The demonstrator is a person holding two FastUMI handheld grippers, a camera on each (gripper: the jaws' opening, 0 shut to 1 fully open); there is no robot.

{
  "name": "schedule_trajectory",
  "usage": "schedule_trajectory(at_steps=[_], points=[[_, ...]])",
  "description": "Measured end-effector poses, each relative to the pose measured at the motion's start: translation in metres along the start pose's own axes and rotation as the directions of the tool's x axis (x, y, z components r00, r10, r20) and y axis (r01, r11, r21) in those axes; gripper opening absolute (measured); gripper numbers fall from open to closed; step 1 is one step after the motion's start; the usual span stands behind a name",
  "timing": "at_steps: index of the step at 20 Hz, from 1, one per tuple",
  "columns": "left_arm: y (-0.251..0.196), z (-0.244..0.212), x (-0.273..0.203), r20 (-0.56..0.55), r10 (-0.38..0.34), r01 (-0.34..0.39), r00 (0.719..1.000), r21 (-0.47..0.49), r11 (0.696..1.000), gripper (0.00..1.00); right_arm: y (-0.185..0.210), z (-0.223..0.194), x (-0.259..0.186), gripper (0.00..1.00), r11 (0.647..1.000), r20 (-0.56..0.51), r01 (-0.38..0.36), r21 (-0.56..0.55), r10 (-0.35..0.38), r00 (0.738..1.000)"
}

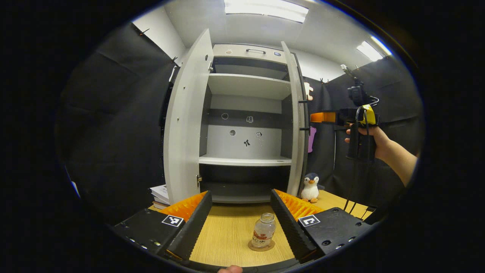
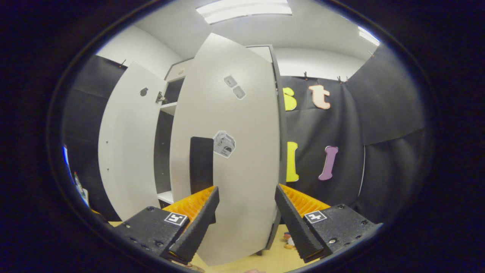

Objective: Grasp the bottle in the cabinet with the left hand and place it on the coaster, then close the right door with the right hand and the left door with the left hand.

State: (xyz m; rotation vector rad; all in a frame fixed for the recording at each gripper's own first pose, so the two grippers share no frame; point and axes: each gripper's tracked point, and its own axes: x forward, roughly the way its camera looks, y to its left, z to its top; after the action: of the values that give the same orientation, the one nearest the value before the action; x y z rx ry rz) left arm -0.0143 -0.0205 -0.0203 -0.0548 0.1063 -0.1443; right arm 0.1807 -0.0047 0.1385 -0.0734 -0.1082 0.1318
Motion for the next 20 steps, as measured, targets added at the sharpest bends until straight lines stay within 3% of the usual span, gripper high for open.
schedule_trajectory(at_steps=[1, 4, 8, 9, 13, 18, 19, 20], points=[[0.0, 0.001, 0.0, 0.0, 0.004, -0.004, 1.0, -0.001, 1.0, 0.94, 0.006, 0.004, 0.007, 0.97, 1.0, 0.003, -0.004, 0.001, 0.004, 1.0], [0.006, 0.007, -0.001, 0.006, 0.02, -0.02, 1.0, -0.016, 1.0, 0.98, 0.009, 0.012, 0.014, 0.99, 1.0, 0.014, 0.013, 0.006, -0.013, 1.0], [0.025, 0.023, 0.0, 0.024, 0.05, -0.048, 0.998, -0.065, 0.997, 0.94, 0.008, 0.019, -0.011, 0.96, 1.0, 0.033, 0.015, 0.007, -0.015, 0.999], [0.035, 0.027, 0.0, 0.028, 0.07, -0.068, 0.997, -0.072, 0.995, 0.98, 0.013, 0.016, -0.022, 0.96, 1.0, 0.032, 0.003, 0.005, -0.004, 0.999], [0.097, 0.047, -0.003, 0.052, 0.202, -0.2, 0.978, -0.046, 0.979, 0.94, 0.042, -0.011, -0.078, 0.99, 0.998, 0.04, -0.061, -0.012, 0.061, 0.997], [0.163, 0.069, -0.003, 0.063, 0.341, -0.338, 0.938, -0.057, 0.94, 0.95, 0.08, -0.057, -0.141, 0.96, 0.995, -0.025, -0.083, 0.059, 0.085, 0.996], [0.177, 0.075, 0.0, 0.071, 0.364, -0.36, 0.929, -0.058, 0.931, 1.0, 0.082, -0.063, -0.15, 0.96, 0.994, -0.031, -0.078, 0.073, 0.08, 0.996], [0.19, 0.081, 0.004, 0.087, 0.379, -0.375, 0.921, -0.059, 0.925, 0.95, 0.084, -0.069, -0.157, 0.99, 0.994, -0.037, -0.072, 0.08, 0.075, 0.996]])
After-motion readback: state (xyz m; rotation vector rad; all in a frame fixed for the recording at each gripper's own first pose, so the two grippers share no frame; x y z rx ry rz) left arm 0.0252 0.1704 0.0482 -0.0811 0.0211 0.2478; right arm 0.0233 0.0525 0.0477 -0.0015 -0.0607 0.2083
